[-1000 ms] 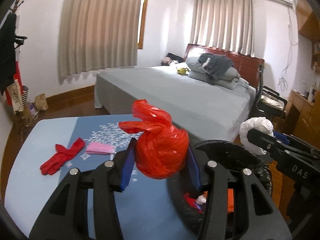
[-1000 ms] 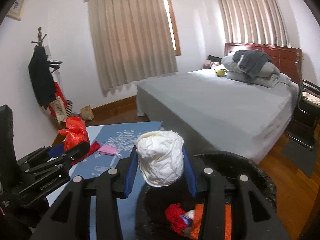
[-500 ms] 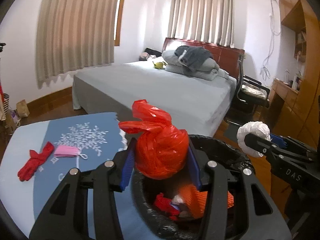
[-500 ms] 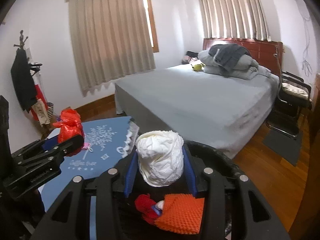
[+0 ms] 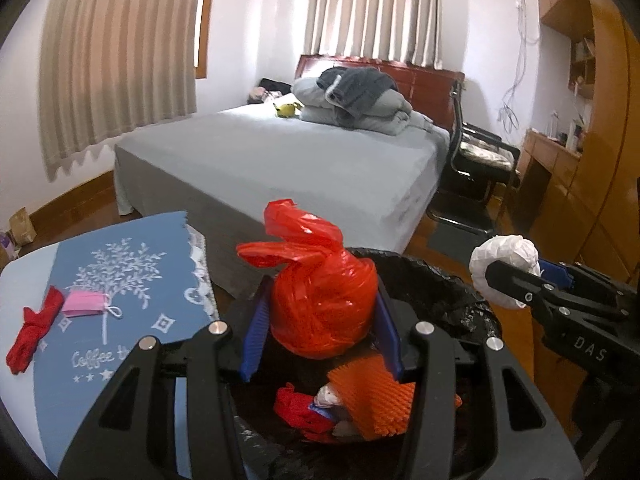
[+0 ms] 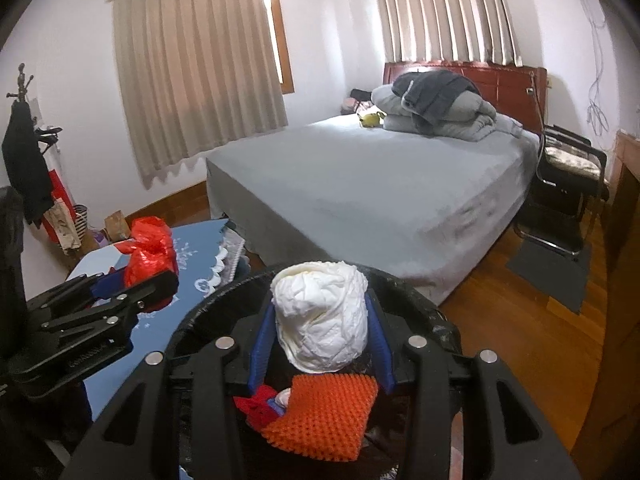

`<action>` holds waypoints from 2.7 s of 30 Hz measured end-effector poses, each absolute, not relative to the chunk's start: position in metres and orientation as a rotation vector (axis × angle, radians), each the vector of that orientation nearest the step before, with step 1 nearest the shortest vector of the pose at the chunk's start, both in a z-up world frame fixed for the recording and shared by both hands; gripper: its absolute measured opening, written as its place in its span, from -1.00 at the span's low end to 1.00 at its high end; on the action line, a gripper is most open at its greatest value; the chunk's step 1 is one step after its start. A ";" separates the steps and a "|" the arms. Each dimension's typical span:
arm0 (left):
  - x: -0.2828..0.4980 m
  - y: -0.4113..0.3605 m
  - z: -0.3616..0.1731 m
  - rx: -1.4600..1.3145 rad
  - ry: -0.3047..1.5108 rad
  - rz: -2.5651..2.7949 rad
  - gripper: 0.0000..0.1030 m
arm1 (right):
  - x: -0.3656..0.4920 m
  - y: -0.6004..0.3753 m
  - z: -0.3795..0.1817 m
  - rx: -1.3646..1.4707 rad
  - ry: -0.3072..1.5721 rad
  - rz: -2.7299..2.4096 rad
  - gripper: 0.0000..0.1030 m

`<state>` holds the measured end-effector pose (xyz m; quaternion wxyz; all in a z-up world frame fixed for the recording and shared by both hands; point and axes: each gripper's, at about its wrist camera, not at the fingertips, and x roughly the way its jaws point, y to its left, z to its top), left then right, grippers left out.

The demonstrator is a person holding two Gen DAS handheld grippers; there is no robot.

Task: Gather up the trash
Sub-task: 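Open both tools over the bin to drop the red bag and tissue, then move both tools back over the red glove and pink mask pack, then grasp the red glove with the left tool while the right tool grasps the pink mask pack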

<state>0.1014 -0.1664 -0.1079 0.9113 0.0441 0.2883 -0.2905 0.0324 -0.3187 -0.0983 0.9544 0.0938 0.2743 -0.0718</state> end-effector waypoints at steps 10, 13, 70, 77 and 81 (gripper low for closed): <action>0.111 -0.159 -0.115 0.088 0.601 -0.600 0.48 | 0.033 -0.335 -0.107 0.184 0.564 -0.180 0.35; 0.114 -0.148 -0.112 0.085 0.590 -0.566 0.59 | 0.033 -0.335 -0.106 0.190 0.558 -0.194 0.71; 0.249 0.188 -0.173 -0.050 0.689 0.153 0.80 | 0.302 -0.038 -0.185 0.043 0.729 0.215 0.82; 0.258 0.196 -0.185 -0.071 0.710 0.151 0.80 | 0.320 -0.024 -0.206 0.026 0.799 0.249 0.65; 0.263 0.193 -0.189 -0.071 0.720 0.139 0.80 | 0.324 -0.019 -0.214 0.014 0.840 0.276 0.51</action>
